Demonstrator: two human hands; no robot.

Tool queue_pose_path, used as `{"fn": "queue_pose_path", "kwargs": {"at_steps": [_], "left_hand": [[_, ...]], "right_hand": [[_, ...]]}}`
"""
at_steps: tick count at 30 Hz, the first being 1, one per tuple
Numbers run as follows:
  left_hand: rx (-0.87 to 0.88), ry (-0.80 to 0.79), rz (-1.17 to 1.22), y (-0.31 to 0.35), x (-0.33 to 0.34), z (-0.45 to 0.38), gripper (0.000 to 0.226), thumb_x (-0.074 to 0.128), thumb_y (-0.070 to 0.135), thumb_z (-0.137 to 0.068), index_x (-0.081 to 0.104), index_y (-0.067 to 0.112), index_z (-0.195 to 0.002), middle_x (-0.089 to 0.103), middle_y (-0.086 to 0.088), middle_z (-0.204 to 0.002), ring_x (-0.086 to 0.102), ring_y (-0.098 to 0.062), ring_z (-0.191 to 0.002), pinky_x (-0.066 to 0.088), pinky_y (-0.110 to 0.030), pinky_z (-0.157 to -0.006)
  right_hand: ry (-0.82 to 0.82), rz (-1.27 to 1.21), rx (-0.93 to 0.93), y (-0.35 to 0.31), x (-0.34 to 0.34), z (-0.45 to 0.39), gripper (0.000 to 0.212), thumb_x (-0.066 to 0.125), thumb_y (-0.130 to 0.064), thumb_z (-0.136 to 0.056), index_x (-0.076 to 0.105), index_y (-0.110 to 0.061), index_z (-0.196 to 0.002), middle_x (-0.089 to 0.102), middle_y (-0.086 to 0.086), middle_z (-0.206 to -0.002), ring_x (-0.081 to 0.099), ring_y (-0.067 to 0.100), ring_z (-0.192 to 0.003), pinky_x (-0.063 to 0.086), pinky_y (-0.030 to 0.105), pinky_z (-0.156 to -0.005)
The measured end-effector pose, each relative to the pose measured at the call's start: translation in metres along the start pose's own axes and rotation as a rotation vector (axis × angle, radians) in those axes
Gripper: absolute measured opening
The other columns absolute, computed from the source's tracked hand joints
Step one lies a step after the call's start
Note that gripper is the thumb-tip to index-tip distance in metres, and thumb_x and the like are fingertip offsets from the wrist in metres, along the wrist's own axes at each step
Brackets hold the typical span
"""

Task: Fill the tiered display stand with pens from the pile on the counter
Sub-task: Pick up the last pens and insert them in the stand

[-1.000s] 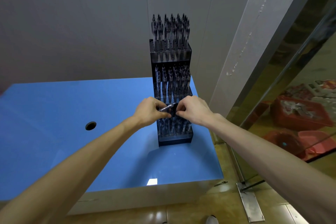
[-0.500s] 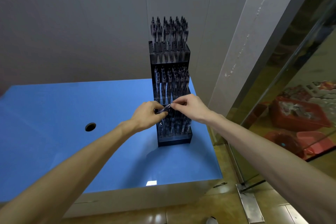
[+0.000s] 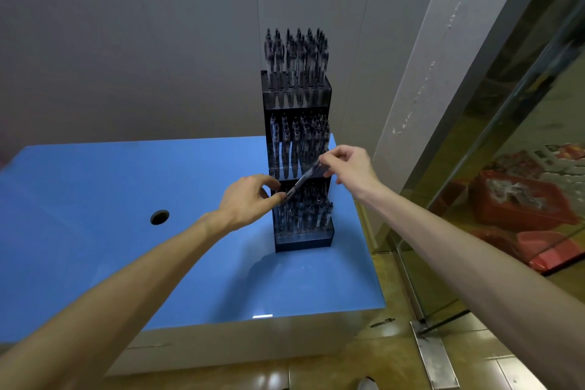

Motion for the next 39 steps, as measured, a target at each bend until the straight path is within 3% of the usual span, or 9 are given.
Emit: {"fn": "queue_pose_path", "kwargs": {"at_steps": [7, 12, 19, 28, 34, 39], "left_hand": [[-0.01, -0.017, -0.04, -0.005, 0.012, 0.004, 0.026, 0.063, 0.047, -0.097, 0.071, 0.028, -0.113, 0.066, 0.016, -0.116, 0.066, -0.004, -0.087, 0.056, -0.034, -0.078], [-0.019, 0.014, -0.048, -0.004, 0.014, 0.002, 0.027, 0.063, 0.046, -0.097, 0.068, 0.028, -0.116, 0.065, 0.014, -0.116, 0.065, -0.004, -0.084, 0.053, -0.031, -0.072], [-0.046, 0.011, -0.052, -0.006, 0.017, 0.005, 0.028, 0.062, 0.043, -0.096, 0.068, 0.029, -0.12, 0.066, 0.017, -0.117, 0.065, -0.007, -0.088, 0.056, -0.034, -0.076], [-0.143, -0.042, 0.001, -0.019, 0.027, 0.01, 0.035, 0.061, 0.044, -0.098, 0.062, 0.026, -0.127, 0.068, 0.019, -0.118, 0.066, -0.011, -0.094, 0.052, -0.032, -0.075], [-0.245, -0.212, 0.006, -0.029, 0.047, 0.01, 0.05, 0.058, 0.048, -0.099, 0.051, 0.021, -0.14, 0.063, 0.008, -0.13, 0.062, -0.02, -0.112, 0.051, -0.037, -0.092], [-0.284, -0.239, 0.069, -0.034, 0.052, 0.011, 0.05, 0.053, 0.037, -0.101, 0.043, 0.016, -0.146, 0.056, 0.002, -0.142, 0.062, -0.025, -0.114, 0.053, -0.042, -0.098]], "right_hand": [[0.163, 0.104, -0.129, -0.008, -0.017, 0.002, 0.008, 0.07, -0.02, -0.085, 0.071, -0.015, -0.079, 0.073, 0.0, -0.073, 0.07, 0.022, -0.073, 0.055, 0.034, -0.066], [0.049, 0.351, -0.243, -0.006, 0.001, 0.009, 0.006, 0.071, -0.026, -0.085, 0.071, -0.025, -0.079, 0.071, -0.011, -0.074, 0.068, 0.008, -0.073, 0.059, 0.035, -0.074], [-0.063, 0.648, -0.305, 0.001, 0.031, 0.019, 0.01, 0.065, -0.036, -0.092, 0.069, -0.027, -0.088, 0.069, -0.014, -0.078, 0.066, 0.007, -0.076, 0.057, 0.033, -0.071], [-0.03, 0.805, -0.361, 0.009, 0.04, 0.023, 0.015, 0.062, -0.035, -0.094, 0.07, -0.024, -0.088, 0.07, -0.01, -0.081, 0.061, 0.013, -0.086, 0.041, 0.029, -0.068], [-0.122, 0.925, -0.369, 0.024, 0.052, 0.024, 0.022, 0.061, -0.038, -0.097, 0.073, -0.022, -0.088, 0.057, -0.006, -0.091, 0.053, 0.019, -0.098, 0.037, 0.03, -0.07], [-0.076, 0.806, -0.37, 0.028, 0.037, 0.024, 0.023, 0.054, -0.03, -0.101, 0.075, -0.02, -0.095, 0.062, -0.005, -0.098, 0.055, 0.018, -0.1, 0.041, 0.03, -0.072]]}}
Point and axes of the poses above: each hand's wrist, its own z-axis away from the middle knuckle, its own x-axis out of the palm, y = z × x, the point moved 5 cm from there along -z, towards the middle knuckle
